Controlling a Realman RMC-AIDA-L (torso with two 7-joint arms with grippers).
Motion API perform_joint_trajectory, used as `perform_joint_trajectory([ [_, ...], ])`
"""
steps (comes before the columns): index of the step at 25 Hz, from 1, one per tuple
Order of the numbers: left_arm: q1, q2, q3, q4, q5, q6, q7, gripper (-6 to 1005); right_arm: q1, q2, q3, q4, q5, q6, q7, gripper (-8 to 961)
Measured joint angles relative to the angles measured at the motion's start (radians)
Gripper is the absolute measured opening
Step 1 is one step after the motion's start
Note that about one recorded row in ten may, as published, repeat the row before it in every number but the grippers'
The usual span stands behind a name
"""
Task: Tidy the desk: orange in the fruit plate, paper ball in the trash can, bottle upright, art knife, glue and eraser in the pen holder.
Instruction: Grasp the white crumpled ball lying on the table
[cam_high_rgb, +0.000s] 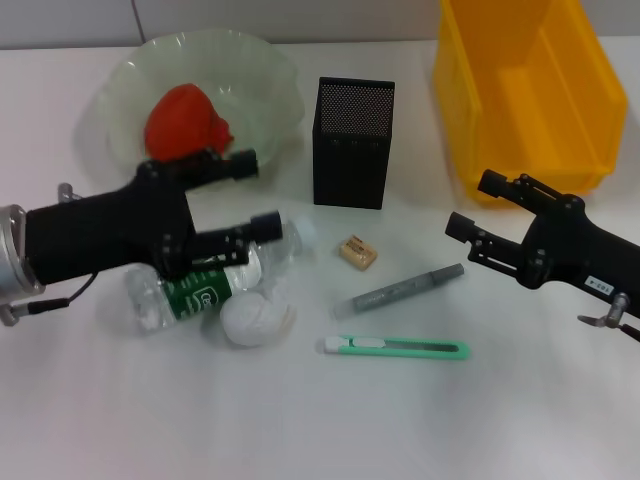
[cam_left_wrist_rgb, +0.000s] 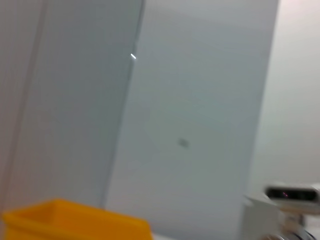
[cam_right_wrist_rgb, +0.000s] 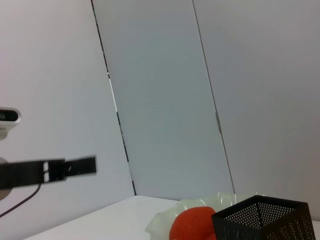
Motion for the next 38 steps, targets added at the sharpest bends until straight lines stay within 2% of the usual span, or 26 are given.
perform_joint_trajectory([
  [3, -0.006, -0.002, 0.0, 0.072, 0.073, 0.012, -0.098, 796, -0.008, 0.0, 0.0, -0.004, 0.0, -0.008, -0.001, 776],
  [7, -0.028, -0.015, 0.0, 0.205, 0.204, -0.001, -0.233, 794, -0.01, 0.001, -0.005, -0.008, 0.0, -0.008, -0.002, 776],
  [13, -0.098, -0.016, -0.008, 0.294, 0.355, -0.002, -0.305, 792, -0.008, 0.003, -0.011, -0.001, -0.011, 0.005, -0.024, 777],
  [17, -0.115, -0.023, -0.005, 0.35, 0.413, 0.001, -0.318, 791, -0.004, 0.003, -0.018, -0.001, -0.014, 0.008, -0.026, 777],
  [20, -0.121, -0.04, 0.031, 0.474, 0.478, 0.016, -0.321, 790, -0.002, 0.004, -0.017, 0.0, -0.014, 0.015, -0.026, 776],
  [25, -0.121, -0.043, 0.1, 0.571, 0.543, 0.028, -0.325, 789, -0.001, 0.005, -0.019, 0.0, -0.011, 0.033, -0.02, 776],
  [30, -0.131, -0.047, 0.144, 0.595, 0.595, 0.03, -0.318, 787, 0.001, 0.007, -0.018, 0.0, -0.008, 0.033, -0.011, 777],
  [31, -0.134, -0.048, 0.186, 0.599, 0.61, 0.025, -0.315, 787, 0.001, 0.007, -0.017, 0.0, -0.008, 0.033, -0.01, 777],
  [34, -0.134, -0.049, 0.225, 0.602, 0.612, 0.013, -0.312, 786, 0.0, 0.007, -0.014, 0.002, -0.007, 0.036, -0.008, 776],
  [36, -0.132, -0.05, 0.296, 0.605, 0.614, -0.031, -0.304, 785, -0.001, 0.007, -0.014, 0.004, -0.007, 0.042, -0.007, 776],
  [38, -0.13, -0.05, 0.319, 0.602, 0.623, -0.052, -0.298, 784, -0.001, 0.007, -0.018, 0.008, -0.007, 0.049, -0.008, 777],
])
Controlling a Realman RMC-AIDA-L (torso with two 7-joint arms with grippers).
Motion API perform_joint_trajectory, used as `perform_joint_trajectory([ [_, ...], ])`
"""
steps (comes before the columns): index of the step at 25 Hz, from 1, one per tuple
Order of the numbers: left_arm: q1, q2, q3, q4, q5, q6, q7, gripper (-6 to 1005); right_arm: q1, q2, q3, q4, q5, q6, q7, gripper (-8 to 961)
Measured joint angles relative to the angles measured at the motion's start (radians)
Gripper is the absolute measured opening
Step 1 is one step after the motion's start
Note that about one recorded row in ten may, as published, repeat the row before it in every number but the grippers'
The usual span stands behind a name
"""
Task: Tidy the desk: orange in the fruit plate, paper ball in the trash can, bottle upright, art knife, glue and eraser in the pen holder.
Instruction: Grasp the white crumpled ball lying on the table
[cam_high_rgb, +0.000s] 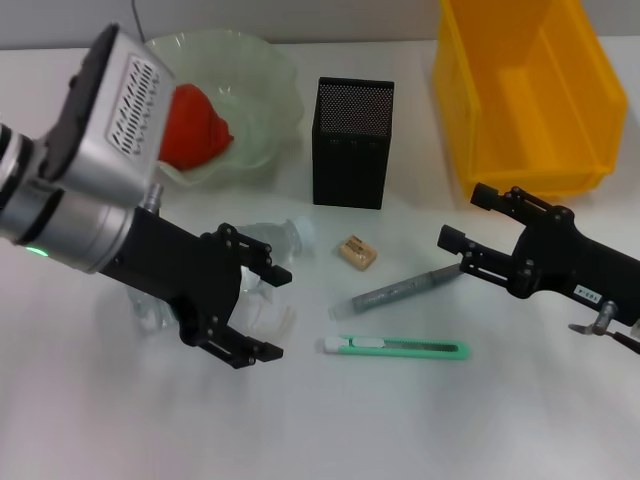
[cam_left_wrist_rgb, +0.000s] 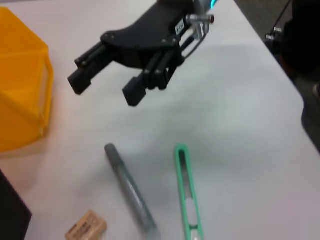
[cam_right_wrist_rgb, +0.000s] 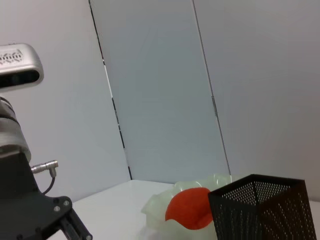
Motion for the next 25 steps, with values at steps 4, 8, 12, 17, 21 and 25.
perform_joint_trajectory([
  [4, 0.005, -0.001, 0.035, -0.003, 0.036, -0.043, 0.01, 783, 0.002, 0.0, -0.002, 0.004, -0.001, 0.009, -0.001, 777],
  [8, 0.009, -0.001, 0.062, -0.003, 0.043, -0.071, 0.013, 782, 0.002, 0.0, -0.002, 0.004, -0.002, 0.01, -0.004, 777],
  [12, 0.01, -0.001, 0.096, -0.004, 0.054, -0.099, 0.022, 781, -0.001, 0.0, -0.002, 0.004, -0.003, 0.011, -0.007, 776],
  [17, 0.016, -0.002, 0.15, -0.02, 0.067, -0.17, 0.026, 779, -0.004, 0.001, -0.002, 0.007, -0.004, 0.011, -0.008, 776],
  [21, 0.02, -0.002, 0.171, -0.025, 0.069, -0.197, 0.032, 778, -0.005, 0.001, -0.002, 0.018, -0.005, 0.011, -0.015, 776],
  [25, 0.02, -0.002, 0.172, -0.025, 0.075, -0.202, 0.034, 777, -0.007, 0.001, -0.002, 0.024, -0.005, 0.011, -0.024, 776],
])
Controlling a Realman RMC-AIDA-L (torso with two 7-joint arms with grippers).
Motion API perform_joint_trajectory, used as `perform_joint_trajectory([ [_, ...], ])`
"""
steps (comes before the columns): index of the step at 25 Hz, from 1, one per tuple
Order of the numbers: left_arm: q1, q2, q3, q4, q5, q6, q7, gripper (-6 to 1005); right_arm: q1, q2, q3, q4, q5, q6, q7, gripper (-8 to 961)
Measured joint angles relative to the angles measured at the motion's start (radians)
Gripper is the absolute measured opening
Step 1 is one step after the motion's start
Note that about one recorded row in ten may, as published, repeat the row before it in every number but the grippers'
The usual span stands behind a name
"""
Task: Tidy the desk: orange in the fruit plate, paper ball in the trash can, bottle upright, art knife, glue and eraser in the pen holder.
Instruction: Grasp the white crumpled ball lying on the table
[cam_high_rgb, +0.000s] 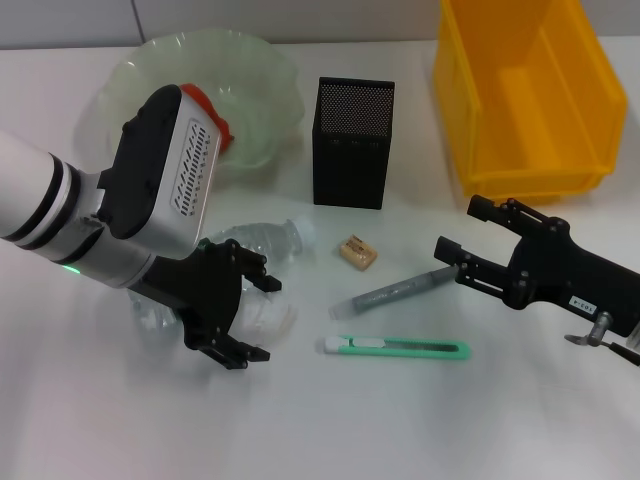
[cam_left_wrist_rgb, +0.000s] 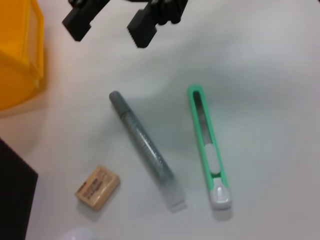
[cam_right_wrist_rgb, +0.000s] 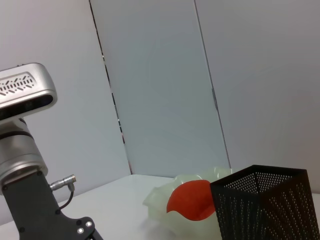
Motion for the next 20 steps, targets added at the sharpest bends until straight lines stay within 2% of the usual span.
perform_joint_trajectory([
  [11, 0.011, -0.001, 0.018, -0.001, 0.021, -0.044, 0.046, 773, -0.002, 0.0, 0.0, 0.019, 0.0, -0.002, -0.014, 777],
  [20, 0.024, -0.001, 0.026, 0.008, 0.018, -0.049, 0.092, 622, -0.002, 0.0, 0.0, 0.024, 0.001, -0.007, -0.015, 777],
])
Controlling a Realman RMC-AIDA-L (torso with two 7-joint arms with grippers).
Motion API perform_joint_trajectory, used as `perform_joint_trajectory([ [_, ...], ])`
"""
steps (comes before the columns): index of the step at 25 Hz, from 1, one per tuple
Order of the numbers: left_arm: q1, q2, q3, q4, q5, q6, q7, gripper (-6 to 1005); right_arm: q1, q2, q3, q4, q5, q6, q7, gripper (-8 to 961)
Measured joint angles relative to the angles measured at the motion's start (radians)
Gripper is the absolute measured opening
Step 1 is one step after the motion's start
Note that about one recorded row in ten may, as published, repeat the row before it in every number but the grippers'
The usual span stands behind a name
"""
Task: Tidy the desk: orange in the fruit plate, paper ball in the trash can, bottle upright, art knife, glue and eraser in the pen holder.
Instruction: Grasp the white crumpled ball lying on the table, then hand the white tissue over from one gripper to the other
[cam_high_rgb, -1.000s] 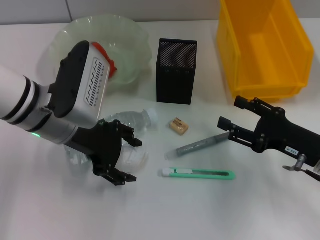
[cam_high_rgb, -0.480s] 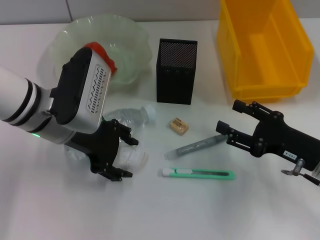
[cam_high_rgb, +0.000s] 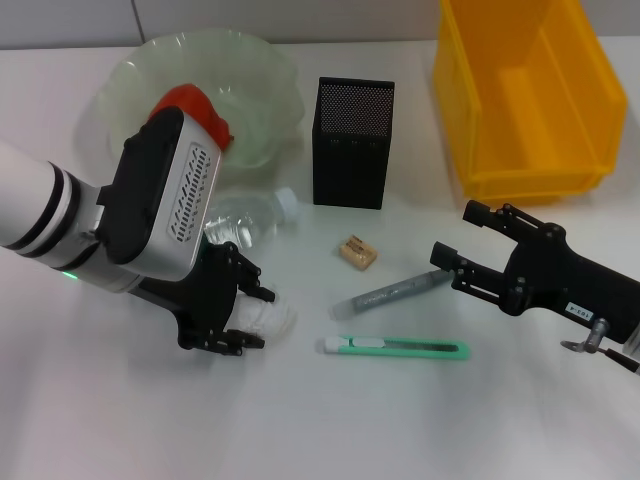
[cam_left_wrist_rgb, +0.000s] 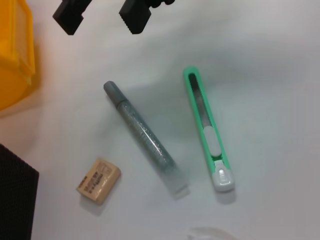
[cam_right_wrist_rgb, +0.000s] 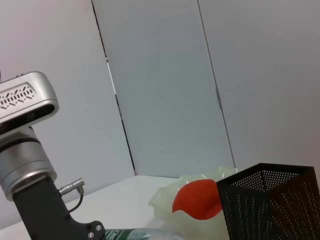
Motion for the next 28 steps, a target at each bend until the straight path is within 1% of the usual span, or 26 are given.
perform_joint_trajectory([
  [3, 0.008, 0.0, -0.004, 0.004, -0.008, 0.005, 0.009, 558, 0.0, 0.0, 0.0, 0.002, 0.0, 0.0, 0.0, 777],
  [6, 0.027, 0.001, -0.01, 0.017, -0.044, 0.014, 0.024, 487, 0.0, 0.0, 0.0, 0.002, 0.0, 0.0, 0.0, 777],
  [8, 0.039, 0.002, -0.012, 0.028, -0.064, 0.02, 0.036, 488, 0.0, 0.0, 0.0, 0.003, 0.0, -0.002, -0.001, 776],
  [10, 0.068, 0.003, -0.036, 0.05, -0.13, 0.036, 0.061, 488, 0.0, 0.0, 0.0, 0.003, 0.0, -0.003, -0.001, 776],
  [13, 0.071, 0.004, -0.05, 0.049, -0.152, 0.043, 0.067, 489, 0.001, -0.001, 0.0, 0.001, 0.0, -0.005, 0.0, 776],
  [14, 0.072, 0.004, -0.09, 0.025, -0.203, 0.058, 0.084, 489, 0.002, -0.002, 0.0, -0.001, 0.001, -0.01, 0.0, 776],
  [15, 0.072, 0.004, -0.09, 0.025, -0.203, 0.058, 0.084, 488, 0.002, -0.002, 0.0, -0.001, 0.001, -0.01, 0.0, 776],
  [16, 0.067, 0.004, -0.129, -0.019, -0.248, 0.065, 0.104, 488, 0.002, -0.003, 0.0, -0.001, 0.001, -0.014, 0.003, 776],
  [17, 0.067, 0.004, -0.129, -0.019, -0.248, 0.065, 0.104, 487, 0.003, -0.003, 0.0, -0.002, 0.001, -0.018, 0.004, 776],
  [19, 0.054, 0.005, -0.176, -0.088, -0.298, 0.069, 0.132, 485, 0.003, -0.004, 0.0, -0.003, 0.002, -0.04, 0.005, 776],
  [21, 0.02, 0.007, -0.286, -0.266, -0.396, 0.08, 0.182, 484, 0.002, -0.005, 0.0, -0.011, 0.002, -0.076, 0.0, 776],
  [22, 0.013, 0.007, -0.338, -0.337, -0.442, 0.089, 0.2, 483, 0.001, -0.005, 0.0, -0.018, 0.001, -0.1, -0.004, 776],
  [23, 0.013, 0.007, -0.338, -0.337, -0.442, 0.089, 0.2, 483, 0.001, -0.005, 0.0, -0.018, 0.001, -0.1, -0.004, 776],
  [25, 0.01, 0.008, -0.402, -0.444, -0.51, 0.111, 0.21, 484, 0.0, -0.007, 0.0, -0.03, 0.001, -0.124, -0.005, 777],
  [26, 0.009, 0.008, -0.45, -0.512, -0.548, 0.121, 0.209, 484, 0.0, -0.007, 0.0, -0.035, 0.001, -0.129, -0.004, 777],
  [27, 0.009, 0.008, -0.45, -0.512, -0.548, 0.121, 0.209, 485, 0.0, -0.007, 0.0, -0.041, 0.0, -0.132, -0.004, 777],
  [28, 0.009, 0.008, -0.468, -0.539, -0.563, 0.125, 0.211, 485, 0.0, -0.007, 0.0, -0.046, 0.0, -0.135, -0.004, 777],
])
